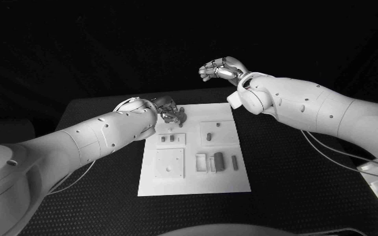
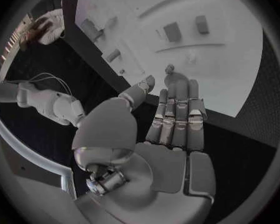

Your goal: Assemble the parts on the task board

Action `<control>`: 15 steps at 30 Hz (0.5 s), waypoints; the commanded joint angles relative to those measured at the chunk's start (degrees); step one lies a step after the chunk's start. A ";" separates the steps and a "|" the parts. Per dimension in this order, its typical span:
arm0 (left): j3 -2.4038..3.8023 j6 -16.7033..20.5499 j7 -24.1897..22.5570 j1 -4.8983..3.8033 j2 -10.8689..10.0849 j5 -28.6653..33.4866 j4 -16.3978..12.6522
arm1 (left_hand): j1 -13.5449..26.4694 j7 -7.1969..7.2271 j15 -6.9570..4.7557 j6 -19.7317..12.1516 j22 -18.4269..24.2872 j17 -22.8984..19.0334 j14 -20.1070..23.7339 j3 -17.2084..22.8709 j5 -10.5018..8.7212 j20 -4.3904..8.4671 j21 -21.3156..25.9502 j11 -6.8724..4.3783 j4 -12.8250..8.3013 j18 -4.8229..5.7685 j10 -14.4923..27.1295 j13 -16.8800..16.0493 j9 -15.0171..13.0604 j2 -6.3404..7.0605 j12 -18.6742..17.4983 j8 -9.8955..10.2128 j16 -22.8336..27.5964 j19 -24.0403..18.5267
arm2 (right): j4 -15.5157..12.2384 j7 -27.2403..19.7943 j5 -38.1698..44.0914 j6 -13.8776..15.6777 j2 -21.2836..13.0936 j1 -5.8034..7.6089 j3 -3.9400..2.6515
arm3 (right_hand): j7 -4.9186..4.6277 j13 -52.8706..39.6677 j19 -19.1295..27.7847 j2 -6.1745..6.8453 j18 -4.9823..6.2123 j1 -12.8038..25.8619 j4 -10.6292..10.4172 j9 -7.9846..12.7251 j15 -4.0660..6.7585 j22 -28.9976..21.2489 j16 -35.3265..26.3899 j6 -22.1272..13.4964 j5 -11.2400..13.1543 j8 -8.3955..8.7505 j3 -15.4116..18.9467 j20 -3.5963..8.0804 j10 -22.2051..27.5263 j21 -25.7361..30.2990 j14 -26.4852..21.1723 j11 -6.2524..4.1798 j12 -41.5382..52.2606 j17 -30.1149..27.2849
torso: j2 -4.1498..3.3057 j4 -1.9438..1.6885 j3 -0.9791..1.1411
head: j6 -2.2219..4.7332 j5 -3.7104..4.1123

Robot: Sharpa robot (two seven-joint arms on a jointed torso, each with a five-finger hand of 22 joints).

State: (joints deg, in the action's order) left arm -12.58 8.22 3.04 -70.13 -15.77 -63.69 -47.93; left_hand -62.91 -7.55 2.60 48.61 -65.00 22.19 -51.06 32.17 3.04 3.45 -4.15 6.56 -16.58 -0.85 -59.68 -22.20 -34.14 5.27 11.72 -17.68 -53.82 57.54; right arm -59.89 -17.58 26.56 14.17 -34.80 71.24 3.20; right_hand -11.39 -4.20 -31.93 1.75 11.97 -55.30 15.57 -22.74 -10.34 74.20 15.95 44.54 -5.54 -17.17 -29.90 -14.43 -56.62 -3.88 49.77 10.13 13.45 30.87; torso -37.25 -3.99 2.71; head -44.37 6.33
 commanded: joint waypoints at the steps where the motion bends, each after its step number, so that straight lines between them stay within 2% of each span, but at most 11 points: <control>1: -0.22 1.99 -7.46 0.44 0.92 -7.42 1.88 | -1.69 0.23 0.19 0.86 0.46 0.05 -0.24 0.34 -0.11 -0.58 0.33 0.13 -0.11 -0.20 -0.29 0.96 0.46 0.07 -1.36 0.40 0.64 0.03 | -0.22 -0.45 0.27 -0.37 0.03 0.00 -0.02 | -1.05 0.02 0.41 -0.02 -0.04 0.47 -0.10 0.07 0.14 0.07 0.03 -0.45 0.07 -0.12 0.03 0.04 -0.19 0.14 -0.41 0.04 -0.38 -0.10 | 0.00 -0.07 -0.13 | -0.10 0.14; 5: -0.42 2.79 -8.60 1.12 1.49 -9.14 3.47 | -3.35 0.39 0.21 1.47 0.83 0.25 -0.43 0.72 -0.05 -0.61 0.29 0.01 -0.14 -0.20 -0.82 1.69 0.94 0.32 -2.39 0.63 0.97 0.09 | -0.05 -0.45 0.27 -0.32 0.29 0.02 -0.02 | -1.05 0.02 0.41 -0.03 -0.04 0.48 -0.11 0.07 0.14 0.07 0.03 -0.46 0.07 -0.12 0.03 0.04 -0.19 0.14 -0.41 0.05 -0.39 -0.10 | -0.03 0.05 -0.05 | 0.08 0.05; 9: -0.44 3.60 -9.17 1.88 2.17 -10.41 4.96 | -3.96 0.52 0.24 1.57 1.03 0.40 -0.48 0.70 -0.06 -0.63 0.28 0.11 -0.14 -0.17 -0.75 2.18 1.27 0.69 -3.19 0.90 1.18 0.07 | 0.21 -0.29 0.28 -0.28 0.39 0.08 -0.02 | -1.05 0.02 0.42 -0.03 -0.04 0.48 -0.11 0.07 0.15 0.08 0.03 -0.47 0.07 -0.12 0.02 0.05 -0.19 0.14 -0.42 0.05 -0.40 -0.10 | -0.08 0.00 -0.13 | 0.16 0.38; 15: -0.42 3.28 -9.72 3.01 3.02 -10.58 7.24 | -3.83 0.59 0.19 0.91 1.17 0.65 -0.73 0.14 -0.07 -0.60 0.19 0.39 -0.08 -0.18 -0.81 2.63 1.80 1.06 -3.92 1.56 1.26 0.25 | 0.48 -0.07 0.28 -0.34 0.59 0.31 -0.03 | -1.07 0.03 0.47 0.02 -0.06 0.47 -0.09 0.10 0.13 0.09 0.01 -0.54 0.07 -0.09 0.03 0.05 -0.15 0.14 -0.50 0.06 -0.44 -0.13 | -0.05 -0.02 -0.09 | 0.04 0.56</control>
State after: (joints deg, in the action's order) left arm -13.04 10.57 -4.59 -67.25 -12.92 -72.53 -40.91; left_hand -66.57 -7.14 2.79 49.85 -63.89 22.78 -51.27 32.62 3.04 3.26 -4.15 6.76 -16.72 -0.86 -60.32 -19.66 -32.40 6.10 8.12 -16.41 -52.91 57.74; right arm -59.38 -17.48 26.56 14.19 -34.31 71.49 3.20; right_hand -11.52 -4.19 -31.93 1.75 11.97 -55.30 15.57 -22.69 -10.14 74.22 15.95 44.41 -5.54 -17.17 -29.90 -14.43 -56.62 -3.88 49.56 10.13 13.23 30.82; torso -37.32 -4.00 2.60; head -44.29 6.84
